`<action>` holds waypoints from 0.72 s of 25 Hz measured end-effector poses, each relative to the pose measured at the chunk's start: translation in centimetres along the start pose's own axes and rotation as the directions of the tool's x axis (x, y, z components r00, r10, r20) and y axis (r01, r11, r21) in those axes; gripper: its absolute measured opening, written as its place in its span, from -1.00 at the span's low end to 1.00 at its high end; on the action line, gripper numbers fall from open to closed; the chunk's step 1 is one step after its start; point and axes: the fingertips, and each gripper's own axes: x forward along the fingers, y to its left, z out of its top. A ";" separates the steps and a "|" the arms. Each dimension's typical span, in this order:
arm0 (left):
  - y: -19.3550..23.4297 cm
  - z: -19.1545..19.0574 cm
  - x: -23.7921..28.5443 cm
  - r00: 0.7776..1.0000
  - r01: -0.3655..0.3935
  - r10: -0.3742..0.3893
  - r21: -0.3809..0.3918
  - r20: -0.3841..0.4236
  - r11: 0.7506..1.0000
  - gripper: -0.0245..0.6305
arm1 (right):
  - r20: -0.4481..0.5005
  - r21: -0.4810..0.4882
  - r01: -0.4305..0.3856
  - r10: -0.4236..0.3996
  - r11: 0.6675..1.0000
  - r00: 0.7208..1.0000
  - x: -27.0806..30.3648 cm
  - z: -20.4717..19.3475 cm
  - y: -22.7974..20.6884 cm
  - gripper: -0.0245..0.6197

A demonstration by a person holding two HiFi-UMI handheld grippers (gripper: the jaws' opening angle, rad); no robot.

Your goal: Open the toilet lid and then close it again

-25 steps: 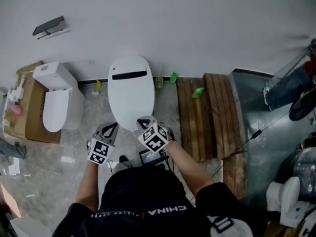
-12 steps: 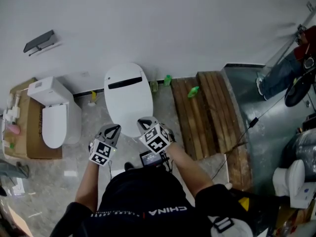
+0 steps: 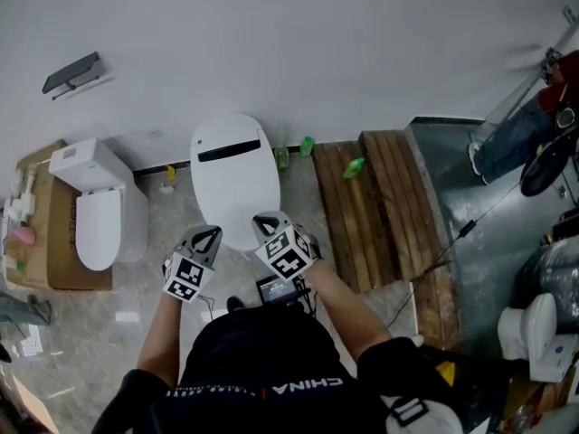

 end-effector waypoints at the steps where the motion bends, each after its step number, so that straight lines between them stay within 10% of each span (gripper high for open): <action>1: 0.1 0.0 0.0 1.000 -0.002 0.002 0.000 0.000 1.000 -0.90 | 0.003 0.001 -0.001 0.001 1.000 1.000 0.0 0.1 0.0 -0.88; 18: -0.5 -1.6 0.4 0.999 0.003 -0.004 -0.032 -0.043 0.999 -0.90 | -0.036 0.000 -0.024 0.024 1.000 0.999 0.4 -1.9 -0.3 -0.88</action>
